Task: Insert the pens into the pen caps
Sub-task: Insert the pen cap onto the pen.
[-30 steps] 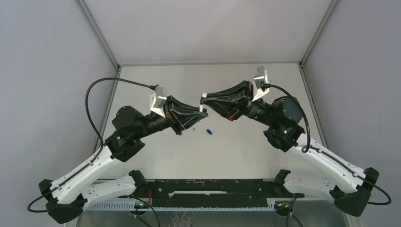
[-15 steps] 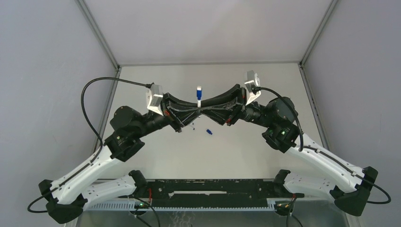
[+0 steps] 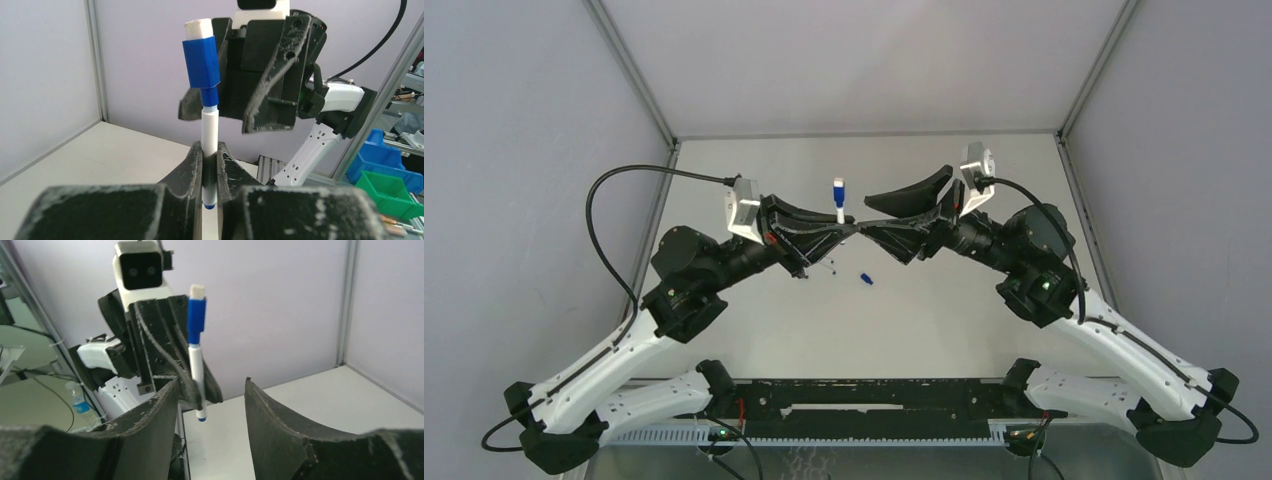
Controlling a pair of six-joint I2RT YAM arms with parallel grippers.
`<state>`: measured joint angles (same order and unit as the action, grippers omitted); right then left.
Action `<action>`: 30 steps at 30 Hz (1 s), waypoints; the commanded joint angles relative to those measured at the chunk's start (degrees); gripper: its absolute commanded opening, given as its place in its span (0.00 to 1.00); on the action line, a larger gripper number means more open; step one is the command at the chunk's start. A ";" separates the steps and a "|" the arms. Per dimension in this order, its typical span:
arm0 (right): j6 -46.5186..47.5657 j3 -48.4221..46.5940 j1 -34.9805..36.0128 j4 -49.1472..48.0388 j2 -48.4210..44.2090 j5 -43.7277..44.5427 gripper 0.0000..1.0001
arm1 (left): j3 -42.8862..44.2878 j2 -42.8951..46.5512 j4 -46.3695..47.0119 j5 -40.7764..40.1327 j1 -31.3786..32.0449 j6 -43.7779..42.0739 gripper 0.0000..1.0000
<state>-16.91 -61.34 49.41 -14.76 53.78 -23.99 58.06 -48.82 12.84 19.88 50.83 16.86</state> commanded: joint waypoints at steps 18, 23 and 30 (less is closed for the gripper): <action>-5.52 -25.95 -1.00 18.05 8.91 6.86 0.69 | 2.42 -1.21 -0.56 3.26 -0.09 -2.27 0.00; -6.13 -30.06 -0.95 23.35 11.72 5.91 0.69 | 2.81 -1.68 -1.37 3.59 -0.12 -2.68 0.00; -5.56 -32.96 -0.78 29.07 14.25 2.90 0.67 | 2.98 -1.73 -1.76 3.56 -0.09 -2.89 0.00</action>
<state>-21.98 -91.39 48.45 10.13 67.20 -19.16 58.08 -50.76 9.98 22.72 50.83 15.09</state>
